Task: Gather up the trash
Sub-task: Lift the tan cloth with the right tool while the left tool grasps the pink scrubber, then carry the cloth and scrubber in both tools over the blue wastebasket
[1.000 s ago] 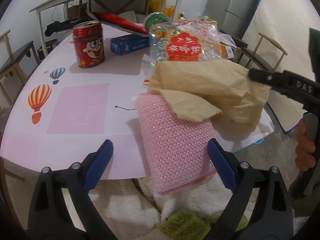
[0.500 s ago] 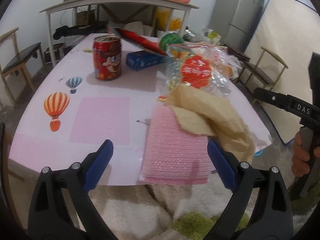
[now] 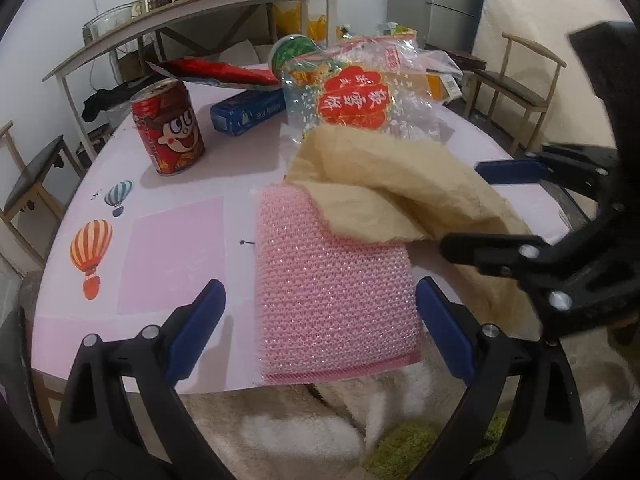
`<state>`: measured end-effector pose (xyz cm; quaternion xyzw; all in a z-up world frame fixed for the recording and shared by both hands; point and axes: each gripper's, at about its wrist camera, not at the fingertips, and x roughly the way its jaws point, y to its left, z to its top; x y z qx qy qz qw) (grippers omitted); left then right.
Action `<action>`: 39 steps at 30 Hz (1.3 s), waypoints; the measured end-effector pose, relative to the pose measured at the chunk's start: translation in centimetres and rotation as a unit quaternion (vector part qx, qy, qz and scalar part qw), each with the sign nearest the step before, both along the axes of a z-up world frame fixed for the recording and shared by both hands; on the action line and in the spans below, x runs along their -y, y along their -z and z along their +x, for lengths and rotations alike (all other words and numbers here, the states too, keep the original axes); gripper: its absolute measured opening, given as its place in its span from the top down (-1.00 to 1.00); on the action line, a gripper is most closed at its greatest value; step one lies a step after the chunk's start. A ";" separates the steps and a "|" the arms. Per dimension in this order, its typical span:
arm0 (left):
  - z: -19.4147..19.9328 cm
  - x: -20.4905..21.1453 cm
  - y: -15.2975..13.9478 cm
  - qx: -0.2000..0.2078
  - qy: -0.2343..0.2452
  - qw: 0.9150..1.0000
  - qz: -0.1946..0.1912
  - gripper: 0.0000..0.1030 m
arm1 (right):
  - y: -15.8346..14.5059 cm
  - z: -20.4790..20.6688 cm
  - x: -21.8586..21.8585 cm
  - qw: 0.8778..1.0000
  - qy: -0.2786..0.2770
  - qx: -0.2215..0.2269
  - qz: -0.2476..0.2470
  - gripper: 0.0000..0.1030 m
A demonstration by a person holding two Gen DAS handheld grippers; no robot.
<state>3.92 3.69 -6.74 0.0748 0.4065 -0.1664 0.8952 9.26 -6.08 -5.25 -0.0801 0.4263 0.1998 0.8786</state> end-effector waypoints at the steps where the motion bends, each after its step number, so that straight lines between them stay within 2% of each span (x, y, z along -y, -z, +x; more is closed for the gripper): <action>1: 0.0 -0.1 0.0 -0.002 -0.001 1.000 -0.004 -0.78 | 0.3 0.3 -0.1 1.000 -0.001 0.000 -0.009 -0.52; 5: 0.2 -0.6 0.0 -0.008 -0.004 1.000 -0.018 -0.68 | 0.9 0.6 -0.1 1.000 -0.003 0.003 -0.021 -0.46; 8: 0.4 -1.1 0.1 -0.019 -0.008 0.999 -0.034 -0.52 | 1.6 0.8 -0.2 0.999 0.003 -0.005 -0.035 -0.17; 11: 0.6 -1.6 0.2 -0.025 -0.015 0.999 -0.042 -0.51 | 1.9 0.9 -0.2 0.999 0.010 -0.009 -0.033 0.23; 13: 0.6 -1.7 0.1 -0.025 -0.018 0.999 -0.042 -0.51 | 1.6 0.8 0.2 1.000 0.016 -0.010 -0.020 0.78; 15: 0.4 -1.6 -0.1 -0.018 -0.019 0.999 -0.036 -0.51 | 0.9 0.7 0.8 1.000 0.022 -0.010 0.005 0.89; 20: 0.4 -0.9 0.0 -0.012 -0.012 1.000 -0.006 -0.63 | -2.4 -0.2 2.4 0.995 0.015 0.003 0.096 0.90; 25: 0.4 0.3 0.4 -0.003 0.000 0.999 0.032 -0.65 | -5.1 -0.9 3.5 0.982 0.001 0.014 0.189 0.90; 28: 0.4 0.7 0.6 0.002 0.002 0.999 0.042 -0.65 | -6.0 -1.1 4.4 0.968 -0.001 0.012 0.251 0.90; 30: 0.3 0.9 0.7 0.005 0.004 0.999 0.045 -0.65 | -6.3 -1.1 5.7 0.955 0.004 0.007 0.298 0.90; 34: 0.1 0.8 0.6 0.009 0.006 0.999 0.042 -0.63 | -6.5 -1.2 8.8 0.931 0.033 0.004 0.365 0.90; 36: 0.1 0.7 0.6 0.012 0.005 0.999 0.039 -0.60 | -6.6 -1.2 9.8 0.927 0.054 0.009 0.370 0.90; 39: -0.1 0.4 0.5 0.009 -0.001 0.999 0.031 -0.59 | -6.8 -1.4 11.0 0.931 0.083 0.022 0.354 0.90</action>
